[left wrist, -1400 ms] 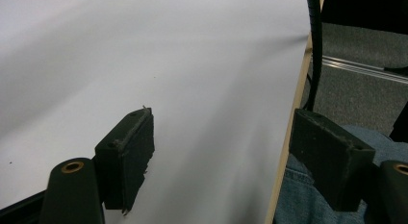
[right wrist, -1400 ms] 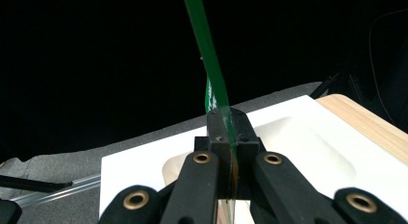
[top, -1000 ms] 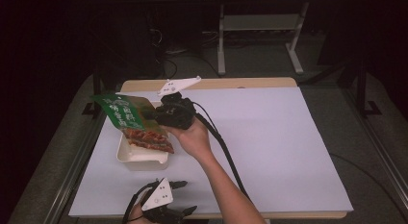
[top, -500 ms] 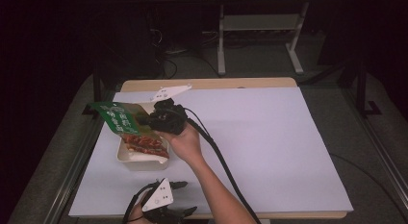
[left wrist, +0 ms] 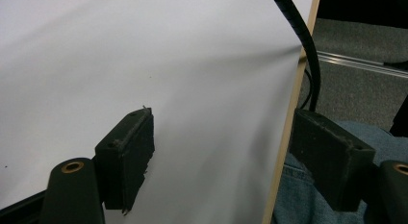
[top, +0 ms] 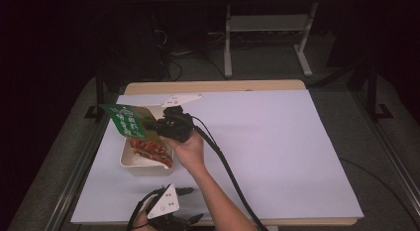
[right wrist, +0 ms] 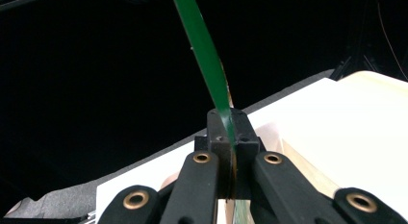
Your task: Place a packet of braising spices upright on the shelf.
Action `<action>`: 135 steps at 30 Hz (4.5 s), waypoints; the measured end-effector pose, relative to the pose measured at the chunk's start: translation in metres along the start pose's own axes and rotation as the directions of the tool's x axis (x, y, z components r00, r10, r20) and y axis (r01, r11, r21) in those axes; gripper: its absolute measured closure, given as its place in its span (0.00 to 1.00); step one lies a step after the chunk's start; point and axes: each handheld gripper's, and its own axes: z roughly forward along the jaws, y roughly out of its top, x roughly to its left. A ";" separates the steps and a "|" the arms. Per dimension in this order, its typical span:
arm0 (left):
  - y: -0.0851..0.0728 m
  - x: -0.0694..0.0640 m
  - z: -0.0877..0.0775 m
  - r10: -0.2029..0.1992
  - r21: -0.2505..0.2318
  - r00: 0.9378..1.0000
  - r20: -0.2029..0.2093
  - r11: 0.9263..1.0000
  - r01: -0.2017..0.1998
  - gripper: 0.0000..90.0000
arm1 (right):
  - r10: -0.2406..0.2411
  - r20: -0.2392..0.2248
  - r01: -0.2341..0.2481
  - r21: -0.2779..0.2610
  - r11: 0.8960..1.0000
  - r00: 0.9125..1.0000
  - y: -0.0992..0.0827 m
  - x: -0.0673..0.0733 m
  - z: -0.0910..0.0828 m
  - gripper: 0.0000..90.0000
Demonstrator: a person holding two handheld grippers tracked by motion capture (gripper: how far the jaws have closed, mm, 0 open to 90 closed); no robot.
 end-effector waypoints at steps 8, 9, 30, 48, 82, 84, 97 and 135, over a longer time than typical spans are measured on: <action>0.000 0.000 0.000 -0.005 -0.006 1.000 0.001 1.000 0.005 0.26 | 0.032 0.017 -0.033 0.003 0.999 0.999 -0.014 -0.010 0.003 1.00; 0.000 0.001 0.000 -0.005 -0.006 1.000 0.000 1.000 0.005 0.26 | 0.044 0.017 -0.044 -0.006 0.999 0.999 -0.016 -0.013 0.002 1.00; -0.002 0.003 0.000 -0.023 -0.004 1.000 -0.004 1.000 0.023 0.26 | 0.050 0.013 -0.051 0.026 0.998 0.999 -0.030 -0.029 -0.006 1.00; -0.002 0.006 -0.002 -0.038 -0.008 0.999 -0.012 0.999 0.038 0.25 | 0.018 0.033 -0.020 0.066 0.998 0.999 -0.021 -0.029 -0.021 0.73; -0.004 0.011 -0.001 -0.048 0.006 0.999 -0.023 0.999 0.048 0.24 | -0.005 0.011 0.004 0.104 0.995 1.000 -0.032 -0.032 -0.091 0.50; -0.004 0.011 -0.001 -0.055 0.002 0.998 -0.025 0.998 0.055 0.24 | -0.007 0.019 0.005 0.110 0.994 1.000 -0.034 -0.033 -0.095 0.49; -0.003 0.011 0.000 -0.068 0.001 0.997 -0.027 0.998 0.068 0.24 | 0.025 0.043 -0.030 0.124 0.992 0.999 -0.047 -0.042 -0.124 0.45; -0.004 0.014 -0.002 -0.077 0.001 0.997 -0.031 0.997 0.077 0.24 | 0.088 0.115 -0.103 0.137 0.985 0.990 -0.095 -0.058 -0.186 0.40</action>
